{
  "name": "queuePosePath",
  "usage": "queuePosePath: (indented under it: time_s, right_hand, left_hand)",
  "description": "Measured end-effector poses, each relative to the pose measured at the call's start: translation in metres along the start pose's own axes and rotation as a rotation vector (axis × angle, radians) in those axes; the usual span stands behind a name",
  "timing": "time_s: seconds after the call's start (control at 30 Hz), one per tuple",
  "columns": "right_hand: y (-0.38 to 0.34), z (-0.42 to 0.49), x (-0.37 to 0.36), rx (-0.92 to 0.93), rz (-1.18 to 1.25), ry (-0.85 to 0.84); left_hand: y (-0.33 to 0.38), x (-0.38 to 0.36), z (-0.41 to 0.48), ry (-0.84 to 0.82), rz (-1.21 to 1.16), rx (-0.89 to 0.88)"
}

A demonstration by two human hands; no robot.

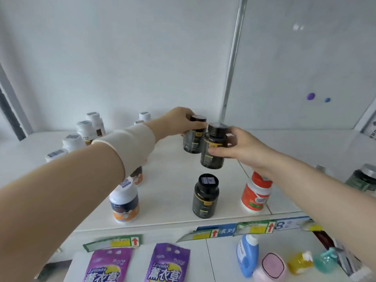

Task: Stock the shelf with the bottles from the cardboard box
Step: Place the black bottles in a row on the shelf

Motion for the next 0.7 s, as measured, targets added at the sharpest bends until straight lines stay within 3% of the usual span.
queuePosePath:
  time_s: [0.3, 0.7]
  right_hand:
    - [0.021, 0.045, -0.037, -0.051, -0.351, -0.282]
    - [0.032, 0.054, -0.042, -0.069, -0.460, -0.317]
  left_hand:
    - [-0.029, -0.027, 0.044, -0.216, 0.249, 0.075]
    - [-0.042, -0.035, 0.051, -0.217, 0.129, 0.118]
Point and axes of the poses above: each hand's wrist, its own z-axis towards the middle knuckle, its own x-axis out of the back of the hand, y = z × x, the point moved 8 cm from there along z, towards the middle knuckle, and after that the axes turned 9 degrees about -y, right-handed, at the moved point
